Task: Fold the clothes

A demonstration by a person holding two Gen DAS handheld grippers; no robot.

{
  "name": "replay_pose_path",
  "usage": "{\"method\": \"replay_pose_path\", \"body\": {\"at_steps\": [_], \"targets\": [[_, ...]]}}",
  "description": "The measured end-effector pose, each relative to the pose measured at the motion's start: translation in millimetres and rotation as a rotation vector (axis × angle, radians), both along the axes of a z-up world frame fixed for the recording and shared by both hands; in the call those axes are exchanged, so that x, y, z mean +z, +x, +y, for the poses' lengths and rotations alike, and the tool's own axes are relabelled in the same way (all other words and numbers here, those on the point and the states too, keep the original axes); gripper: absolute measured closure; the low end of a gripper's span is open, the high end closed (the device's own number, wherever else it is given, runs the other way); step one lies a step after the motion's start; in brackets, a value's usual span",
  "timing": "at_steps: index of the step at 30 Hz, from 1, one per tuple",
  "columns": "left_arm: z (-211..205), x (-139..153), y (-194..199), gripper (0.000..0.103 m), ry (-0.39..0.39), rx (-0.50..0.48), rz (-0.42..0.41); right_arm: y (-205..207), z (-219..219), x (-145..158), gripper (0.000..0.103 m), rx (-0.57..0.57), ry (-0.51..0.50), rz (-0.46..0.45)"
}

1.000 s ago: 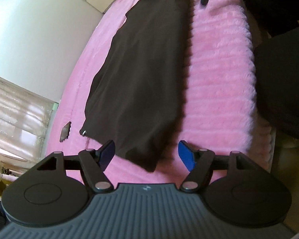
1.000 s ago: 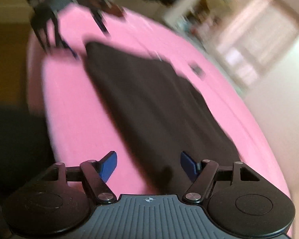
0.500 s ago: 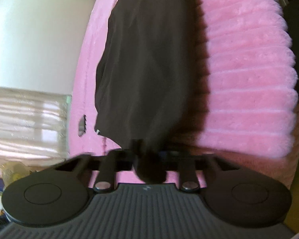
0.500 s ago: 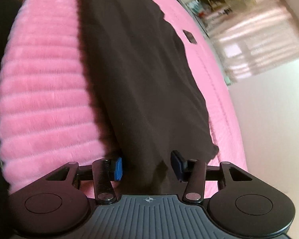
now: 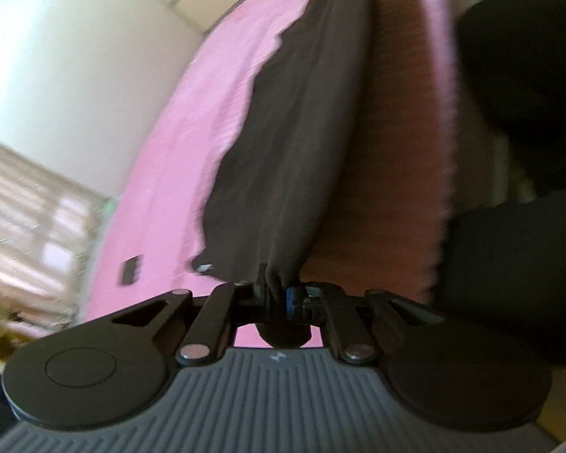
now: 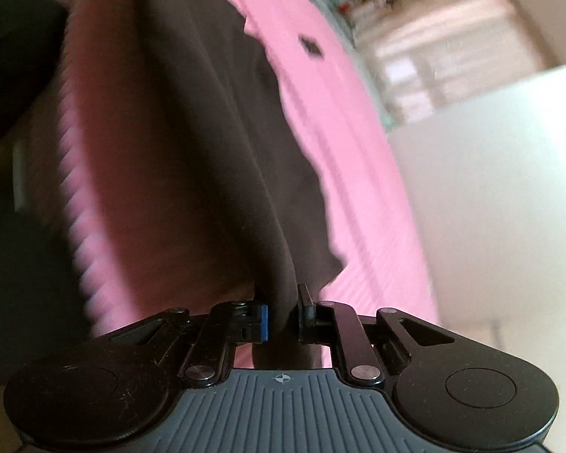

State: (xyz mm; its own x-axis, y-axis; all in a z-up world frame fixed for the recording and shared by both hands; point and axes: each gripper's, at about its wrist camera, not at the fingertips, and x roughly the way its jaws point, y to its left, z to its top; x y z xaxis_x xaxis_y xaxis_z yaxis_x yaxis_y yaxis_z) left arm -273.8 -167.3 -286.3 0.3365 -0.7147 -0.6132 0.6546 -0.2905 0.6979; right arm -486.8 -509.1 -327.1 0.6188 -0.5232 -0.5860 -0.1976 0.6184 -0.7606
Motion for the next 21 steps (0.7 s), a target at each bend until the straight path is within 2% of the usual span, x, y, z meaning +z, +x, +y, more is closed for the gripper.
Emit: {"method": "replay_pose_path", "body": {"at_steps": [3, 6, 7, 8, 11, 15, 18, 21], "targets": [[4, -24, -26, 0.097, 0.051, -0.037, 0.048, -6, 7, -24, 0.089, -0.036, 0.024, 0.024], [5, -32, -25, 0.097, 0.060, -0.038, 0.047, -1, 22, -21, 0.062, -0.072, 0.068, -0.002], [6, -27, -24, 0.097, 0.048, -0.027, 0.064, 0, 29, -14, 0.043, -0.069, 0.088, -0.031], [6, -22, -23, 0.097, 0.036, -0.017, 0.082, 1, 37, -7, 0.034, -0.059, 0.102, -0.058], [5, -3, -17, 0.097, 0.004, -0.006, 0.123, 16, 64, 13, 0.034, 0.006, 0.186, -0.115], [-3, 13, -11, 0.097, -0.007, -0.020, 0.158, 70, 118, 22, 0.034, 0.161, 0.306, -0.168], [-10, 19, -6, 0.097, -0.009, -0.033, 0.167, 120, 159, 16, 0.035, 0.291, 0.330, -0.168], [-5, 21, -11, 0.097, -0.011, -0.043, 0.172, 167, 185, 5, 0.035, 0.362, 0.318, -0.151]]}}
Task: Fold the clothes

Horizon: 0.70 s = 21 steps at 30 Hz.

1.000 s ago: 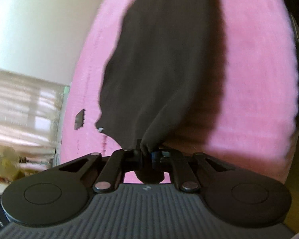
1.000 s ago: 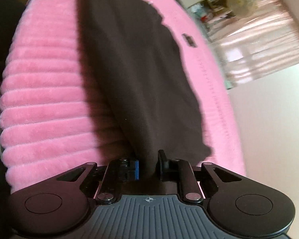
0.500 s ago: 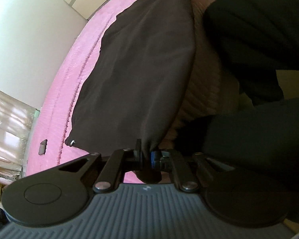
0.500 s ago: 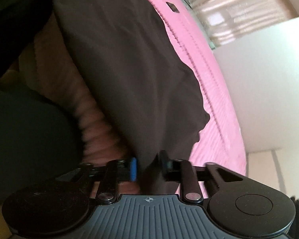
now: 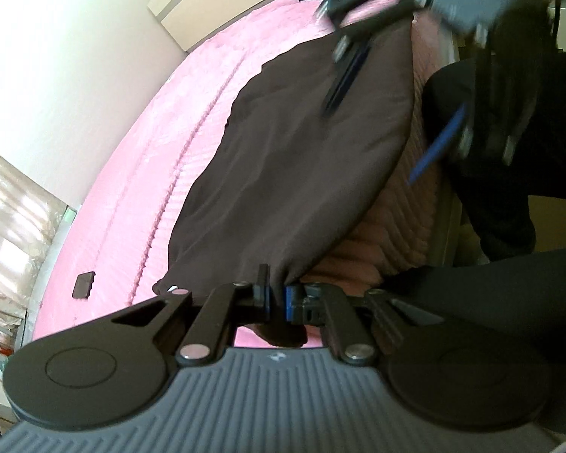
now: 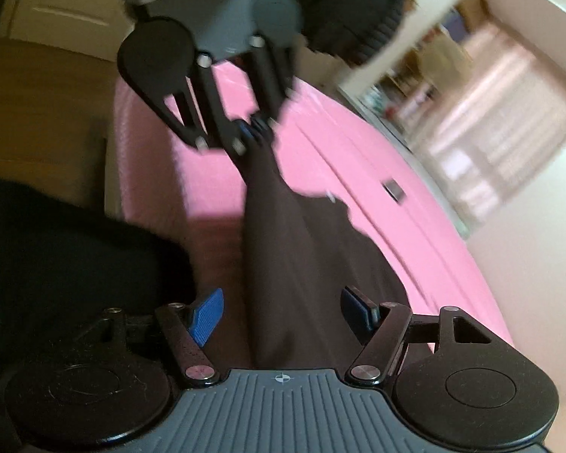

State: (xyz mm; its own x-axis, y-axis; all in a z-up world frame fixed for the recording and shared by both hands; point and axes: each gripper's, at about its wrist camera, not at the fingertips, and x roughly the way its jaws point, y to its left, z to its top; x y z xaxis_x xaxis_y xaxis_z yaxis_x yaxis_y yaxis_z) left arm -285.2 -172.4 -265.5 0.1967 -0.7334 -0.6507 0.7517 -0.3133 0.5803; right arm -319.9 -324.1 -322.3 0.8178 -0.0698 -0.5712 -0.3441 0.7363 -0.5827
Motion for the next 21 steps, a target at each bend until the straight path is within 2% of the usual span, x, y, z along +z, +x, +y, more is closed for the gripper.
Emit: {"method": "replay_pose_path", "body": {"at_steps": [1, 2, 4, 6, 8, 9, 10, 13, 16, 19, 21], "targets": [[3, 0, -3, 0.097, -0.001, -0.002, 0.003, 13, 6, -4, 0.038, 0.016, -0.004, 0.002], [3, 0, -2, 0.097, -0.004, -0.002, 0.008, 21, 7, -3, 0.060, 0.020, 0.010, 0.002], [13, -2, -5, 0.093, -0.010, -0.002, 0.009, 33, 1, 6, 0.095, 0.008, 0.062, 0.000], [17, -5, 0, 0.087, -0.023, -0.002, 0.009, 44, -4, 14, 0.100, -0.003, 0.114, -0.001], [23, -10, 6, 0.073, -0.037, -0.004, 0.008, 44, -8, 27, 0.100, -0.026, 0.182, -0.009], [25, -13, 12, 0.061, -0.042, 0.002, 0.006, 36, -16, 39, 0.100, -0.056, 0.248, -0.019], [26, -18, 19, 0.057, -0.045, 0.017, -0.003, 34, -27, 53, 0.100, -0.089, 0.321, -0.027], [20, -34, 42, 0.049, -0.054, 0.053, -0.032, 37, -59, 74, 0.100, -0.178, 0.485, -0.055], [5, -47, 60, 0.042, -0.082, 0.043, -0.093, 42, -91, 86, 0.100, -0.244, 0.608, -0.075], [-20, -55, 73, 0.041, -0.100, 0.000, -0.156, 47, -105, 101, 0.100, -0.281, 0.672, -0.081], [-38, -60, 80, 0.041, -0.109, -0.032, -0.191, 26, -99, 108, 0.100, -0.287, 0.690, -0.082]]}}
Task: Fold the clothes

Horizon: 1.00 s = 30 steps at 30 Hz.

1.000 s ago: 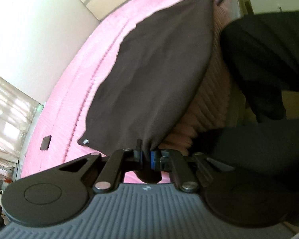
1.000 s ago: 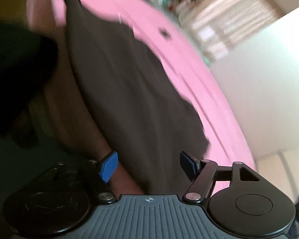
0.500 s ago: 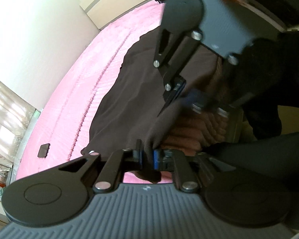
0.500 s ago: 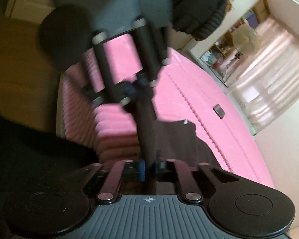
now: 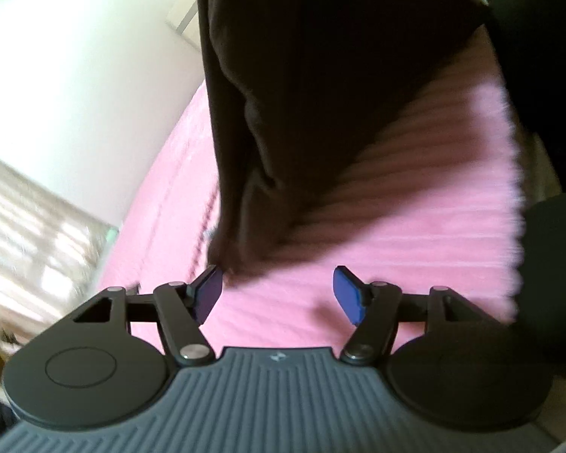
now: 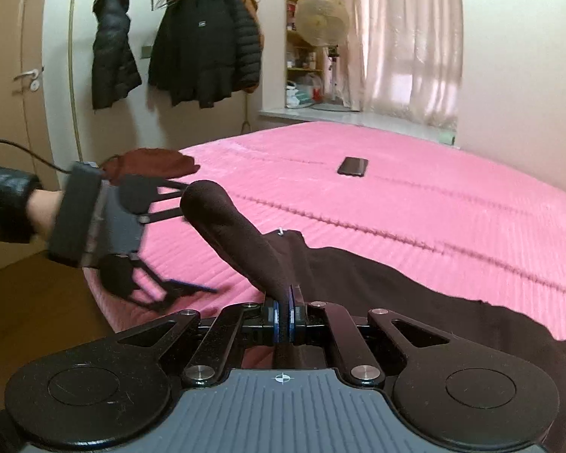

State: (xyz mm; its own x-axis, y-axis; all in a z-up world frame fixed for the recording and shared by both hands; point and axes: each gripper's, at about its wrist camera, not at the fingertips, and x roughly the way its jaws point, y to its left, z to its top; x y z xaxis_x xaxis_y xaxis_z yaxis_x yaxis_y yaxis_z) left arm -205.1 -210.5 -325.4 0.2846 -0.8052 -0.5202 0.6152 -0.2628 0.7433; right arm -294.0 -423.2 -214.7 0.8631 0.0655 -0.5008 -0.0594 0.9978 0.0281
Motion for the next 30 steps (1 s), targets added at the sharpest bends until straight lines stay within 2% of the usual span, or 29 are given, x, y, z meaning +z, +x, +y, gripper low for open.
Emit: {"method": "replay_pose_path", "body": {"at_steps": [3, 6, 8, 9, 10, 12, 16, 20, 24, 25, 28, 30], "targets": [[-22, -7, 6, 0.041, -0.009, -0.057, -0.057, -31, 19, 5, 0.100, 0.015, 0.000, 0.005], [-34, -14, 10, 0.041, -0.006, -0.117, -0.108, -68, 35, -8, 0.100, 0.039, -0.038, 0.018], [-39, -18, 12, 0.052, 0.034, -0.150, -0.126, -78, 39, -24, 0.100, 0.053, -0.057, 0.023], [-41, -19, 13, 0.070, 0.054, -0.165, -0.135, -81, 40, -30, 0.100, 0.054, -0.058, 0.021], [-42, -19, 12, 0.080, 0.070, -0.174, -0.145, -83, 42, -35, 0.100, 0.054, -0.058, 0.019], [-42, -14, 10, 0.087, 0.075, -0.189, -0.171, -89, 40, -39, 0.100, 0.039, -0.047, 0.008], [-63, 24, -4, 0.092, 0.052, -0.177, -0.183, -118, 32, -37, 0.100, -0.030, -0.020, -0.024], [-109, 70, -47, 0.093, -0.050, -0.233, -0.214, -167, 17, -29, 0.100, -0.178, 0.036, -0.091], [-164, 86, -103, 0.093, -0.077, -0.347, -0.256, -223, -11, -35, 0.100, -0.381, 0.170, -0.151], [-183, 85, -118, 0.093, -0.061, -0.382, -0.263, -236, -19, -40, 0.100, -0.434, 0.215, -0.161], [-229, 68, -157, 0.093, -0.011, -0.464, -0.259, -268, -50, -69, 0.100, -0.591, 0.395, -0.177], [-264, 46, -175, 0.090, 0.059, -0.500, -0.235, -282, -67, -93, 0.100, -0.674, 0.506, -0.167]]}}
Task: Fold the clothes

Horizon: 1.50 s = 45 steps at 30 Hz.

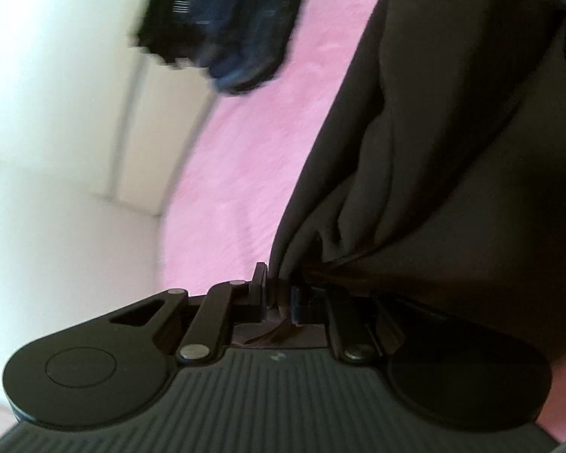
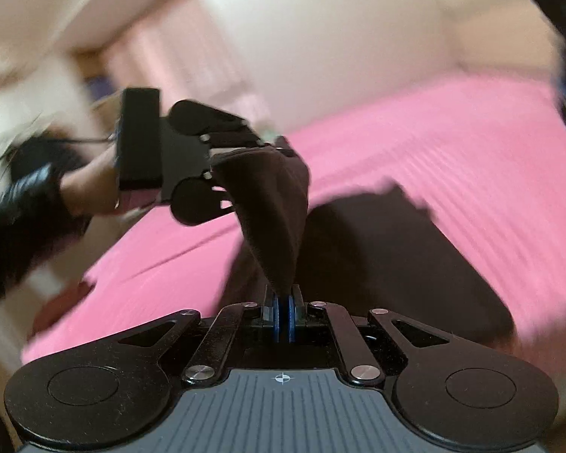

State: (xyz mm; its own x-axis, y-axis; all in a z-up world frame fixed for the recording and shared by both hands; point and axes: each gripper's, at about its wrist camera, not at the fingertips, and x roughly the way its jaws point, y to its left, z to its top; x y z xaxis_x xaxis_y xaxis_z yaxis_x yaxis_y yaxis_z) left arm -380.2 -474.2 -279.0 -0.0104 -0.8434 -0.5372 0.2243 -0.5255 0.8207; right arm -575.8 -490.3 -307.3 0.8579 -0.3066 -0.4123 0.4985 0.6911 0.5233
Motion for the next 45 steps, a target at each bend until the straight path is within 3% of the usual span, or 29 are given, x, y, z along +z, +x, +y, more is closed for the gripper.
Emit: {"method": "replay_pose_path", "body": {"at_steps": [3, 5, 10, 12, 13, 14, 15, 22, 23, 25, 26, 30, 33, 36, 40, 45], "targets": [[-38, -37, -4, 0.087, 0.100, -0.012, 0.001, -14, -14, -24, 0.100, -0.074, 0.095, 0.034], [-43, -42, -22, 0.084, 0.118, 0.014, 0.070, -20, -17, -29, 0.099, -0.076, 0.111, 0.032], [-48, 13, -14, 0.069, 0.095, 0.169, 0.382, -22, -18, -27, 0.099, -0.042, 0.086, 0.009], [-48, 31, 16, 0.069, 0.093, 0.265, 0.533, -24, -19, -29, 0.084, -0.051, 0.102, -0.023], [-50, 36, 27, 0.069, 0.094, 0.316, 0.596, -24, -20, -28, 0.056, -0.061, 0.110, -0.041], [-48, 38, 37, 0.068, 0.096, 0.354, 0.633, -25, -21, -27, 0.037, -0.071, 0.119, -0.060], [-54, 40, 32, 0.068, 0.100, 0.383, 0.650, -26, -22, -26, 0.037, -0.081, 0.127, -0.079], [-7, 25, 57, 0.067, 0.182, 0.422, 0.586, -25, -47, -27, 0.039, -0.202, 0.209, -0.168], [4, 19, 59, 0.067, 0.187, 0.417, 0.574, -24, -51, -25, 0.061, -0.208, 0.212, -0.168], [-5, -1, 45, 0.067, 0.200, 0.407, 0.563, -21, -58, -18, 0.093, -0.214, 0.193, -0.156], [-10, -6, 41, 0.067, 0.206, 0.402, 0.564, -22, -59, -11, 0.098, -0.217, 0.164, -0.149], [-28, -11, 25, 0.067, 0.208, 0.384, 0.582, -43, -54, 14, 0.099, -0.242, 0.042, -0.185], [-37, -7, 28, 0.066, 0.226, 0.409, 0.642, -54, -49, -3, 0.099, -0.243, 0.077, -0.121], [-48, -13, 30, 0.066, 0.254, 0.433, 0.646, -61, -50, -33, 0.098, -0.263, 0.175, -0.061], [-57, -15, 38, 0.066, 0.279, 0.462, 0.664, -59, -49, -32, 0.098, -0.250, 0.152, -0.058], [-78, 3, 58, 0.066, 0.271, 0.479, 0.798, -58, -49, -33, 0.098, -0.239, 0.164, -0.043]]}}
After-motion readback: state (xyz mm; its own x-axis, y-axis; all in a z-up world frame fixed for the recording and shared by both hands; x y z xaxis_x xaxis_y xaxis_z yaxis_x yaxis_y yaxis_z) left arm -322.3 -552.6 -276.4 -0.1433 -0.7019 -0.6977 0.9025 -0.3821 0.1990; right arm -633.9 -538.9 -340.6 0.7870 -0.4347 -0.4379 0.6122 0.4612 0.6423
